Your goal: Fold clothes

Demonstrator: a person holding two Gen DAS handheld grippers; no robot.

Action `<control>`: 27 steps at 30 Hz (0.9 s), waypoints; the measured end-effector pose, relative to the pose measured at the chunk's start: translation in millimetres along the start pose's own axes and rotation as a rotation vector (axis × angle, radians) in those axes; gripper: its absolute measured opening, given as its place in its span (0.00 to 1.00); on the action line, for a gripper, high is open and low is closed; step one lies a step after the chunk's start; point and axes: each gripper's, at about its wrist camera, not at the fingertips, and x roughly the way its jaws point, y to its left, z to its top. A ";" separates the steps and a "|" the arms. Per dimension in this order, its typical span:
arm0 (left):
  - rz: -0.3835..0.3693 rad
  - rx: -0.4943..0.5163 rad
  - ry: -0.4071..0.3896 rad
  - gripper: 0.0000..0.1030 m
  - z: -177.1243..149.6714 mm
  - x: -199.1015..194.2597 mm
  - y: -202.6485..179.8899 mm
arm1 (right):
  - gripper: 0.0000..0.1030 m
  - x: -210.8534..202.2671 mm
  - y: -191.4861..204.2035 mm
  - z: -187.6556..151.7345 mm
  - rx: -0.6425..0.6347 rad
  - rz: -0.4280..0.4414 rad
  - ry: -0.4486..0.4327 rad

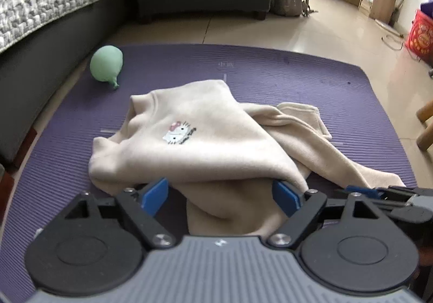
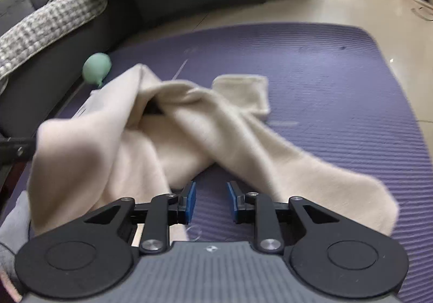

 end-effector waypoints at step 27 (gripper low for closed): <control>-0.050 -0.015 -0.075 0.95 4.0 -26.4 15.6 | 0.03 3.1 53.9 -16.3 -0.072 0.313 0.167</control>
